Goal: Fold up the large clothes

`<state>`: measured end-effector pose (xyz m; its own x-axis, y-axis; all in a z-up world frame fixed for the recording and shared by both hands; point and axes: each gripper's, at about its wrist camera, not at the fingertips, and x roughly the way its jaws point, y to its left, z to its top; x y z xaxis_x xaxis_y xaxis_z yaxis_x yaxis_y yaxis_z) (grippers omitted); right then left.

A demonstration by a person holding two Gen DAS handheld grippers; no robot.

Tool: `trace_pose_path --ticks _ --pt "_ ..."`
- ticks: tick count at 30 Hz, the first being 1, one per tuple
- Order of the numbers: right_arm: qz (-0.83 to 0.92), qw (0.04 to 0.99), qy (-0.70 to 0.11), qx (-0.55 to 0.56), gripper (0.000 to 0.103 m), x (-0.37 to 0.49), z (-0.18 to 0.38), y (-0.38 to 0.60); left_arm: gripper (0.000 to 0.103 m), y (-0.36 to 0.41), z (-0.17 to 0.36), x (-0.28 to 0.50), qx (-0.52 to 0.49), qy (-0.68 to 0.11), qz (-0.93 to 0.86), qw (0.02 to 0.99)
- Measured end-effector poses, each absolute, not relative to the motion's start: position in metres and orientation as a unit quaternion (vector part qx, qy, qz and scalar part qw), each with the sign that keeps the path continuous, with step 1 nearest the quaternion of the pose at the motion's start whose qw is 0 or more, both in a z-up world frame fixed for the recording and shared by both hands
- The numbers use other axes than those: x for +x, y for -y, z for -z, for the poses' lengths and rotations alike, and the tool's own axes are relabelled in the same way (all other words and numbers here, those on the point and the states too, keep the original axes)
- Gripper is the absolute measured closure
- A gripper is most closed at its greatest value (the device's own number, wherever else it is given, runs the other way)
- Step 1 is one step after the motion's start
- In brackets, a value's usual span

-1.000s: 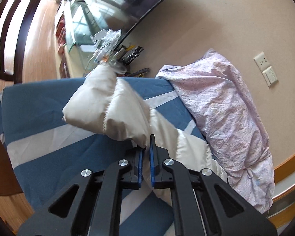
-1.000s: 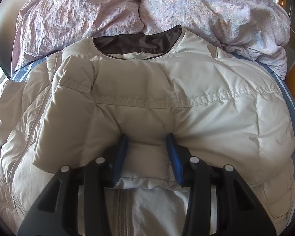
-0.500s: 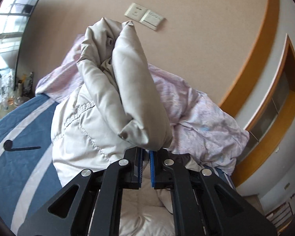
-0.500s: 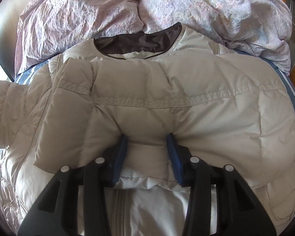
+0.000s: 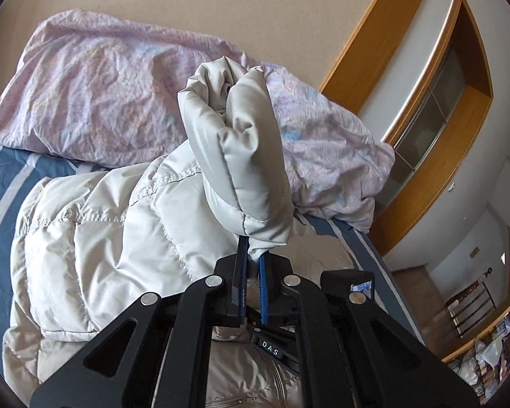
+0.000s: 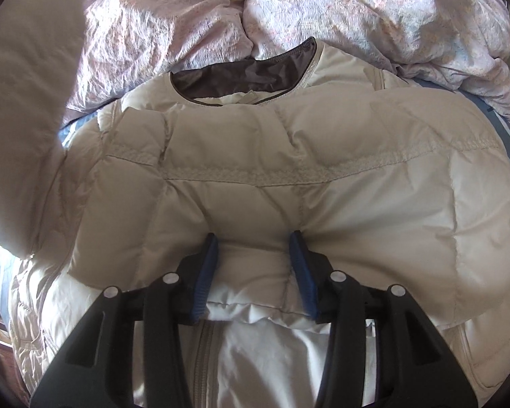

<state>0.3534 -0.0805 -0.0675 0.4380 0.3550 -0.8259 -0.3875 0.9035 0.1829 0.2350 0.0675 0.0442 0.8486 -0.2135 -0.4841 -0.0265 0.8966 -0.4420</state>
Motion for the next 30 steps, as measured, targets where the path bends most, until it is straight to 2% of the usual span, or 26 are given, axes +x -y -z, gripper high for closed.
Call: trace_pose_path --ticks 8,11,13,14,15,17,23,30 --pt "-0.198 0.862 -0.467 -0.011 0.054 0.348 0.059 0.104 0.098 -0.037 -0.013 0.259 -0.197 -0.33 0.065 0.921" --pt "-0.18 0.87 -0.459 -0.003 0.054 0.347 0.054 0.115 0.09 -0.029 -0.004 0.261 -0.189 -0.351 0.068 0.915" --pt "-0.165 0.876 -0.452 0.003 0.054 0.347 0.049 0.124 0.073 -0.023 -0.001 0.262 -0.18 -0.362 0.081 0.911" --pt "-0.159 0.879 -0.449 0.007 0.054 0.347 0.047 0.129 0.054 -0.019 -0.001 0.261 -0.177 -0.364 0.087 0.91" --pt "-0.151 0.883 -0.444 0.012 0.054 0.346 0.044 0.135 0.039 -0.017 -0.002 0.258 -0.173 -0.361 0.091 0.912" --pt "-0.132 0.892 -0.432 0.024 0.054 0.346 0.038 0.147 0.031 -0.015 -0.008 0.25 -0.16 -0.348 0.095 0.919" --pt "-0.134 0.921 -0.363 0.047 0.059 0.332 0.01 0.162 0.028 -0.047 -0.021 0.231 -0.141 -0.331 0.051 0.932" --pt "-0.233 0.906 -0.354 -0.007 0.066 0.327 0.008 0.109 0.028 -0.109 -0.004 0.231 -0.111 -0.339 -0.071 0.932"
